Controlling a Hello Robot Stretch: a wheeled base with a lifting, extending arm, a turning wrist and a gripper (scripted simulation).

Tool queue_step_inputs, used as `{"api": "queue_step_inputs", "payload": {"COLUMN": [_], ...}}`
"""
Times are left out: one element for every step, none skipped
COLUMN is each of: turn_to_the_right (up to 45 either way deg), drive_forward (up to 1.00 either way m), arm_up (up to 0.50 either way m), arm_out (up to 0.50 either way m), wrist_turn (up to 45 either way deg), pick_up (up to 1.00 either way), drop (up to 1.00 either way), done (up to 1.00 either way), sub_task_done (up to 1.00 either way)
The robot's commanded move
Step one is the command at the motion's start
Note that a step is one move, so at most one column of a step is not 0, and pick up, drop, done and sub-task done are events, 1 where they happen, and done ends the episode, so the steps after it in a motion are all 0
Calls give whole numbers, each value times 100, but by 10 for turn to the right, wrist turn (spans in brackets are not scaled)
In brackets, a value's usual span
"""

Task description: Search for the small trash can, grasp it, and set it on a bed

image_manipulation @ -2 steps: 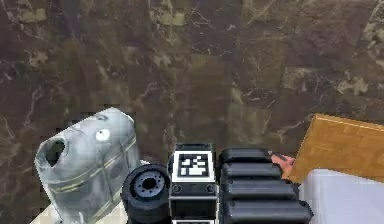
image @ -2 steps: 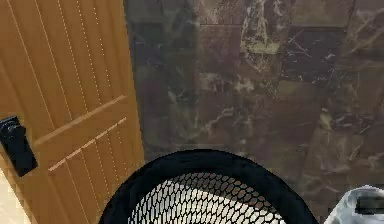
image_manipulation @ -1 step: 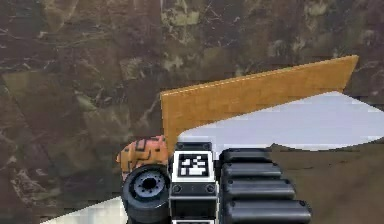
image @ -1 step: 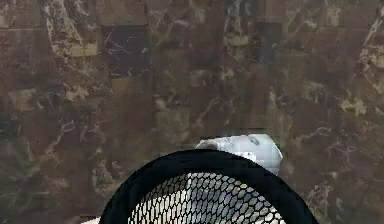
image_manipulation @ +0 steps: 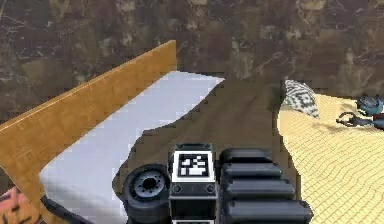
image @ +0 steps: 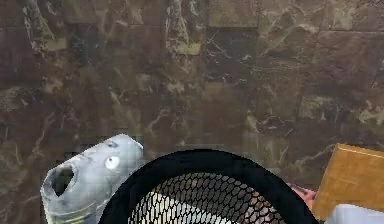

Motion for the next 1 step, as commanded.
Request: {"api": "queue_step_inputs", "payload": {"turn_to_the_right": [420], "drive_forward": [0], "arm_up": [0], "arm_out": [0], "wrist_turn": [0], "pick_up": [0], "drop": [0], "done": [0], "sub_task_done": [0]}}
